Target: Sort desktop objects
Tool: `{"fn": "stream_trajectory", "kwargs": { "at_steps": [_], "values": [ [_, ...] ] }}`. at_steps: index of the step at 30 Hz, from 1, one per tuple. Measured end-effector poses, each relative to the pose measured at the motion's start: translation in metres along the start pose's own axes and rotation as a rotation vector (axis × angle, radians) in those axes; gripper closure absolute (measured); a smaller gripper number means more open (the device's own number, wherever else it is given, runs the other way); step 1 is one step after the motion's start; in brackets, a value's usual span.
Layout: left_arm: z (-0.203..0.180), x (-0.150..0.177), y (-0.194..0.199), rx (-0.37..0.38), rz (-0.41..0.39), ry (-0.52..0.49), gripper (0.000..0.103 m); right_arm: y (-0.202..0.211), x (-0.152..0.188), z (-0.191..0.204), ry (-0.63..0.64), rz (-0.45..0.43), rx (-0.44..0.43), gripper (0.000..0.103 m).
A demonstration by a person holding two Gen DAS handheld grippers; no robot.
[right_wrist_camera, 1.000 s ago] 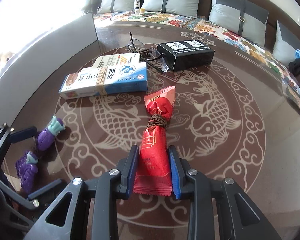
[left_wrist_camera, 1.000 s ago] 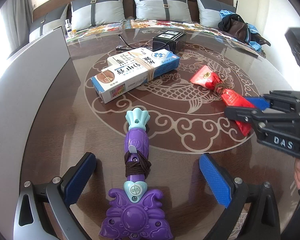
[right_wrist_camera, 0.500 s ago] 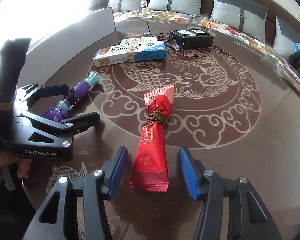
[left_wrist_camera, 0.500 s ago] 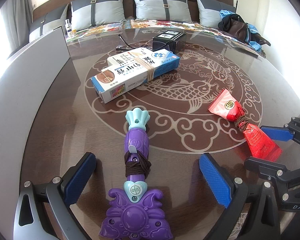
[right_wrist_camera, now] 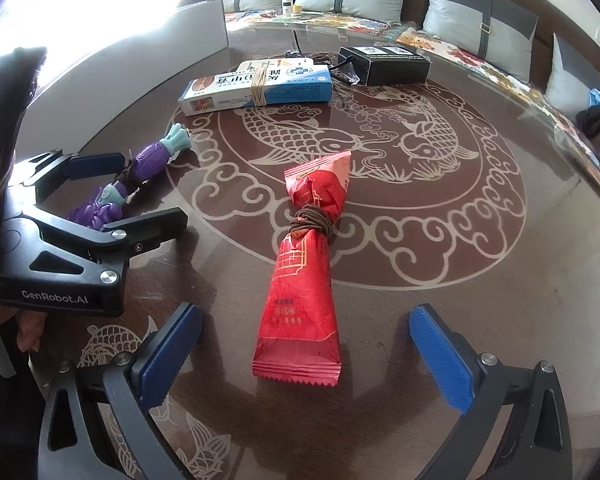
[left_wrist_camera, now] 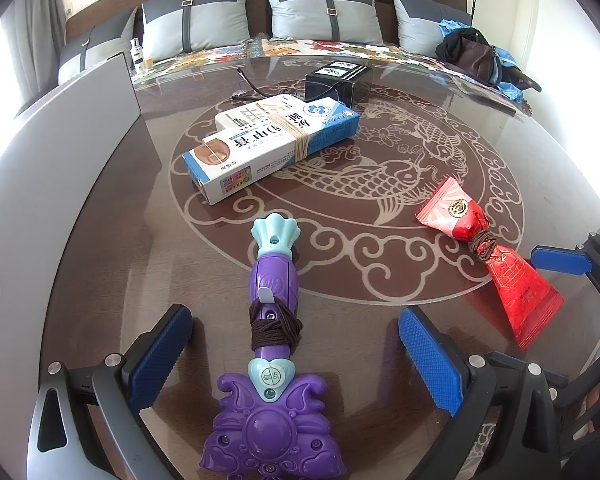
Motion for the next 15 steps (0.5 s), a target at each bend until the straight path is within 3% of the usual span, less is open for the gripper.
{"fn": "stream_trajectory", "kwargs": {
  "at_steps": [4,15],
  "values": [
    [0.0002,-0.0004,-0.0003,0.0,0.0,0.0,0.0,0.0028,0.0022,0.0004,-0.004,-0.051,0.006,0.0],
    [0.0003,-0.0005,-0.0003,0.0,0.0,0.0,0.0,0.0016,0.0017,0.0003,-0.017,-0.068,0.014,0.0]
  ]
}}
Point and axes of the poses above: each gripper's, at about its wrist camera, not at the fingertips, and y roughly against the way its jaws point, z to its left, x to its underside, the point moved 6 cm from there along -y, roughly the way its jaws point, and after that the axes turned 6 degrees about y, right-handed, at the moved point
